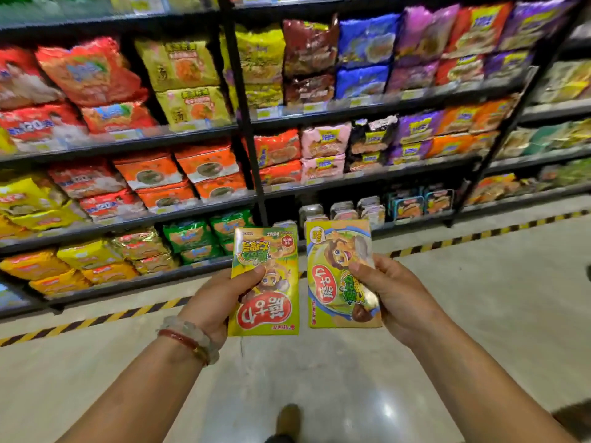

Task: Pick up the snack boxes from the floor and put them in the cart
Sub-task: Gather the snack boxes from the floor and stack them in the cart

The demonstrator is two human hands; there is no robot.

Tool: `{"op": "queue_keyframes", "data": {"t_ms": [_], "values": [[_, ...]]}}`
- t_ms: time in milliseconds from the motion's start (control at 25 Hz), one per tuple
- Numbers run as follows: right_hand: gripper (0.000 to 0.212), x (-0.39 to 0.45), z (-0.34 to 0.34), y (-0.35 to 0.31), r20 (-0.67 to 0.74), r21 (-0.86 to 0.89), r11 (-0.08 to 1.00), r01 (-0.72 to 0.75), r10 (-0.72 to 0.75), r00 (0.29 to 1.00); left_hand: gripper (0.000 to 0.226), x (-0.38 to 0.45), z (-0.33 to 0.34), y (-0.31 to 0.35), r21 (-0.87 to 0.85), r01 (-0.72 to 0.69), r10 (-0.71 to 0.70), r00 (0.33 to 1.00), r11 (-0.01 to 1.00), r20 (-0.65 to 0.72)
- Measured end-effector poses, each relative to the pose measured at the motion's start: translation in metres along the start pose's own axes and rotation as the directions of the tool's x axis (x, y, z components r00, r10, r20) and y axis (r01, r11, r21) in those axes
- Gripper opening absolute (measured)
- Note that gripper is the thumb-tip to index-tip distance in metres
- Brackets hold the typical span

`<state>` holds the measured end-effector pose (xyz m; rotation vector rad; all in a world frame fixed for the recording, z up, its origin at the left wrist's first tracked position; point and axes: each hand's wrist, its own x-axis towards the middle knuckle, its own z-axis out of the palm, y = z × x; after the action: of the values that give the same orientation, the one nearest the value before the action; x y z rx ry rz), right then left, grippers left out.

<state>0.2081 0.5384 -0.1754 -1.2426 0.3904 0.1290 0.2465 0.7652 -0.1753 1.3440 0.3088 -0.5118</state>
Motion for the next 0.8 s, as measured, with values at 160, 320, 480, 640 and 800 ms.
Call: {"op": "queue_keyframes", "data": {"t_ms": [160, 320, 480, 640, 800], "values": [[0.018, 0.013, -0.055, -0.013, -0.168, 0.074, 0.997, 0.034, -0.021, 0.986, 0.027, 0.053, 0.063, 0.011, 0.084, 0.022, -0.037, 0.981, 0.996, 0.188], [0.022, 0.038, -0.098, -0.034, -0.328, 0.090, 0.991, 0.099, -0.064, 0.943, 0.046, 0.111, 0.121, 0.026, 0.161, 0.078, -0.129, 0.935, 0.984, 0.330], [0.028, 0.061, -0.131, -0.058, -0.463, 0.130, 0.979, 0.156, -0.079, 0.883, 0.053, 0.162, 0.178, 0.046, 0.252, 0.088, -0.194, 0.881, 0.964, 0.432], [0.046, 0.071, -0.164, -0.070, -0.564, 0.189, 0.948, 0.256, -0.109, 0.819, 0.053, 0.201, 0.237, 0.058, 0.357, 0.081, -0.274, 0.802, 0.931, 0.531], [0.037, 0.061, -0.201, -0.067, -0.675, 0.240, 0.911, 0.336, -0.092, 0.732, 0.042, 0.217, 0.299, 0.056, 0.452, 0.034, -0.336, 0.717, 0.892, 0.611]]}}
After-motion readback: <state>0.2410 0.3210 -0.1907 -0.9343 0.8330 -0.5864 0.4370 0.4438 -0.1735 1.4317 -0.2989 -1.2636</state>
